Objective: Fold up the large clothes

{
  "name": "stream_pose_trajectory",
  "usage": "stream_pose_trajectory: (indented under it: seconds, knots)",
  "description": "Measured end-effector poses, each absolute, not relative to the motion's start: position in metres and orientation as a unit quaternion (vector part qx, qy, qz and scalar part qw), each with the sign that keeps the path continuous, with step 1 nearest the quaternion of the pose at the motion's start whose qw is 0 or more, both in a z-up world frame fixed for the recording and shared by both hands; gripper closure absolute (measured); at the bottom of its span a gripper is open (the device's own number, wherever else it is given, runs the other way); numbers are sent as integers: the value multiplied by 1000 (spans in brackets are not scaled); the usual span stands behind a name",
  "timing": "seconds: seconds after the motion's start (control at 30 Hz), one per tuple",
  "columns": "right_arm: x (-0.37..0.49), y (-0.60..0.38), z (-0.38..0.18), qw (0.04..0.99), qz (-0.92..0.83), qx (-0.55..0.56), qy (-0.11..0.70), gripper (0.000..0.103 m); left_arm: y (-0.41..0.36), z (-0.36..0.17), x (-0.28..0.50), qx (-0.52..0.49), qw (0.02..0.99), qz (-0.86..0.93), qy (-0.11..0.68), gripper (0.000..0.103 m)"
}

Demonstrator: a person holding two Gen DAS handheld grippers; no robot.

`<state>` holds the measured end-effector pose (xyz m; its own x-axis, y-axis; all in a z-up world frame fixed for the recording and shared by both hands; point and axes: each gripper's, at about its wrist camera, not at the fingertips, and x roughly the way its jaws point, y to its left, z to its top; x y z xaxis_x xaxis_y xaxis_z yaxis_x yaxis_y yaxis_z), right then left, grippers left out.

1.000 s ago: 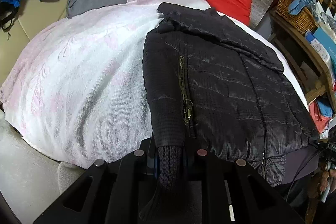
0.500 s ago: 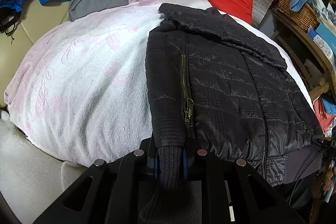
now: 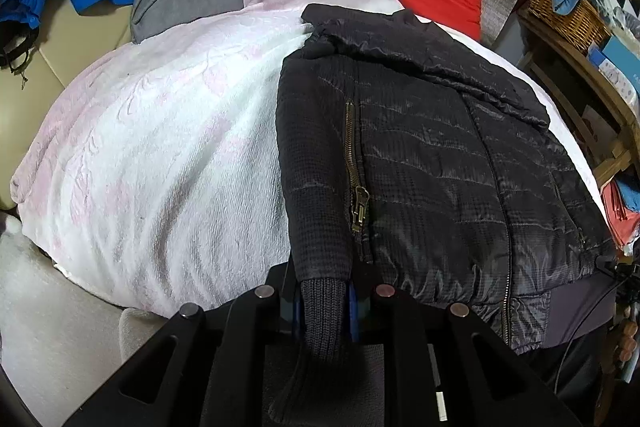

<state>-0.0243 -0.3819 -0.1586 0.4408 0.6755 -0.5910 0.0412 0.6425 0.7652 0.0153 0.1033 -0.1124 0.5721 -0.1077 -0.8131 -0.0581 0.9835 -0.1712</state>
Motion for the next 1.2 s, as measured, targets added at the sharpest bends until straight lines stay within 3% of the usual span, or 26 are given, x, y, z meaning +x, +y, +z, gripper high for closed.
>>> stream_pose_trajectory:
  seconds: [1.2]
  knots:
    - [-23,-393,-149,770,223,342,490,89,110,-110,8,-90,884,-33,458,85]
